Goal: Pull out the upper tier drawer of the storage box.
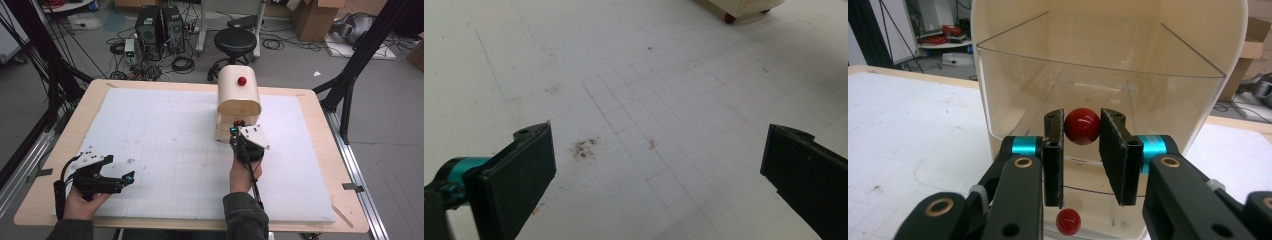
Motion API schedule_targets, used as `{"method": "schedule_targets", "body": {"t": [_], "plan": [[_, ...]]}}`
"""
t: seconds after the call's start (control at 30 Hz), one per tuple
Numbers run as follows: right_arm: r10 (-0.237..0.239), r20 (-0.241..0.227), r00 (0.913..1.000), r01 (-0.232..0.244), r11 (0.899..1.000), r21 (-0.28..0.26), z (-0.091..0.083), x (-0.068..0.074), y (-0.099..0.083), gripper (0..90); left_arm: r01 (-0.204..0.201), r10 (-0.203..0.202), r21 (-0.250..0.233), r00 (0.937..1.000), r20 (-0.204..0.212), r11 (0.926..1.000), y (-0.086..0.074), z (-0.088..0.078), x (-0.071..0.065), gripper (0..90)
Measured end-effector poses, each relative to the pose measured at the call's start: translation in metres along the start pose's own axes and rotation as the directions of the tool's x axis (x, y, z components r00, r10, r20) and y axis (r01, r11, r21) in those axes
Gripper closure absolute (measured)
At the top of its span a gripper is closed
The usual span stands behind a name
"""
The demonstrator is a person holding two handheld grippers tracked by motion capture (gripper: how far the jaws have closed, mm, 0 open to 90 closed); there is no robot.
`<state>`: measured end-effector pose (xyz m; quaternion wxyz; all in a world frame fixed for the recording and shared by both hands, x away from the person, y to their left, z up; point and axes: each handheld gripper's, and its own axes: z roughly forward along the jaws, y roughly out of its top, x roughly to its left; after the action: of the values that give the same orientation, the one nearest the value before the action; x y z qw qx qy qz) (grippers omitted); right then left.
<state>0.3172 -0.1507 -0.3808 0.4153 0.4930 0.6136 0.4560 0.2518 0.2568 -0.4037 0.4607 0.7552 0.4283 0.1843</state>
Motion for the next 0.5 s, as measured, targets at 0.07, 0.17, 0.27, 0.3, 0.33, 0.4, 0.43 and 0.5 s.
{"method": "schedule_targets", "body": {"t": [0.07,0.17,0.27,0.3,0.33,0.4,0.43,0.5], "plan": [[0.0,-0.003,1.0,0.0,1.0,0.001,-0.0001,-0.0002,0.0,71.9,0.0,0.0,0.001,1.0,0.0,1.0,0.0001,-0.0002,-0.0002,1.8],[0.004,-0.009,1.0,-0.004,1.0,0.005,-0.0004,-0.0007,0.0001,72.2,-0.001,0.001,0.0,1.0,-0.002,1.0,0.0002,-0.0003,-0.0003,1.7],[0.008,-0.022,0.9997,-0.008,1.0,0.007,-0.001,-0.0027,0.0005,72.3,0.0,0.0,0.0,1.0,0.0,1.0,0.0,-0.0005,0.0001,1.8],[0.007,-0.022,0.9997,-0.007,1.0,0.007,-0.0013,-0.0029,0.0005,72.3,0.0,0.0,0.0,1.0,0.0,1.0,0.0,-0.0005,0.0,1.7],[0.009,-0.023,0.9997,-0.009,1.0,0.007,-0.0015,-0.0029,0.0006,72.4,0.0,0.0,0.0,1.0,0.0,1.0,0.0,-0.0005,0.0,1.8],[0.008,-0.025,0.9996,-0.008,1.0,0.007,-0.002,-0.0033,0.0007,72.4,0.001,-0.001,0.0,1.0,-0.002,1.0,-0.0002,-0.0006,-0.0004,1.7],[0.008,-0.025,0.9996,-0.008,1.0,0.007,-0.002,-0.0033,0.0007,72.4,0.001,-0.001,0.0,1.0,-0.002,1.0,-0.0002,-0.0006,-0.0004,1.7],[0.007,-0.034,0.9994,-0.007,1.0,0.009,-0.0033,-0.0042,0.0006,72.4,0.002,-0.002,-0.001,1.0,-0.003,1.0,-0.0003,-0.0008,-0.0003,1.7]]}}
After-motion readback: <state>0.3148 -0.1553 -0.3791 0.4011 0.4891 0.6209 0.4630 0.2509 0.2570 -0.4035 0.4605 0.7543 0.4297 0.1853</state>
